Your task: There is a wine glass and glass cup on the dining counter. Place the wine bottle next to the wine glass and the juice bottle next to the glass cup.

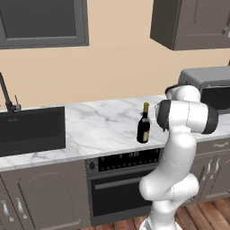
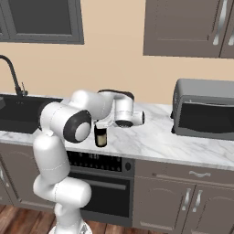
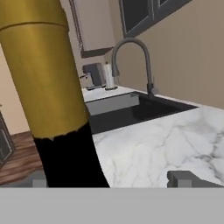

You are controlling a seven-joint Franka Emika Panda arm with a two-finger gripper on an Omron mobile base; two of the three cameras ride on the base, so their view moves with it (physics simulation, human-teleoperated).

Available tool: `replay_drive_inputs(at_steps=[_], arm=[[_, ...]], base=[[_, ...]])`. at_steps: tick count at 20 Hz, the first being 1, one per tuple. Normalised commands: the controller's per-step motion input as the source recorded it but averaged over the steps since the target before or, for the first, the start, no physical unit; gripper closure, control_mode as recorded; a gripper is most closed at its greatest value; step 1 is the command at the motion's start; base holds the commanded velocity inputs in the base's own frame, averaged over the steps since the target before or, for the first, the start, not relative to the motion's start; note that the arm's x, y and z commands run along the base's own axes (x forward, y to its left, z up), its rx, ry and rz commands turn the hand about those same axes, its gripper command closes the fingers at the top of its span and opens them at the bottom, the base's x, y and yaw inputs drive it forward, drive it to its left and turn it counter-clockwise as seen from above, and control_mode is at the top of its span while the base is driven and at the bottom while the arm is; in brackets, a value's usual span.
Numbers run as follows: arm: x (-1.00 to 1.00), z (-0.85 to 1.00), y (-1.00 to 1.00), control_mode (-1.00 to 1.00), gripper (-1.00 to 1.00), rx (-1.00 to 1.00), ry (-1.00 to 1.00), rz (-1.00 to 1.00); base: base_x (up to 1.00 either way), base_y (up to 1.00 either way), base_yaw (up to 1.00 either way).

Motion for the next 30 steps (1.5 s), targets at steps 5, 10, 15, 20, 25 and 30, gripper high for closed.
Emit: replay_drive_inputs(at_steps=[5,10,15,20,25,30], arm=[[0.18,-0.07,0.05,-1.0,-1.0,0.0,0.1,-0.01],[0.2,-0.17,0.06,-1.0,-1.0,0.0,0.03,-0.03],[0.04,-0.15,0.05,-1.0,1.0,0.0,0.0,-0.03],[-0.03,-0.02,0.0,-1.0,1.0,0.0,0.0,-0.01],[-0.19,0.05,0.0,-1.0,1.0,0.02,0.0,0.0],[-0.41,0.42,0.09,-1.0,1.0,0.04,0.0,0.0]], base=[[0.0,0.0,0.0],[0.0,0.0,0.0],[0.0,0.0,0.0],[0.0,0.0,0.0],[0.0,0.0,0.0],[0.0,0.0,0.0]])
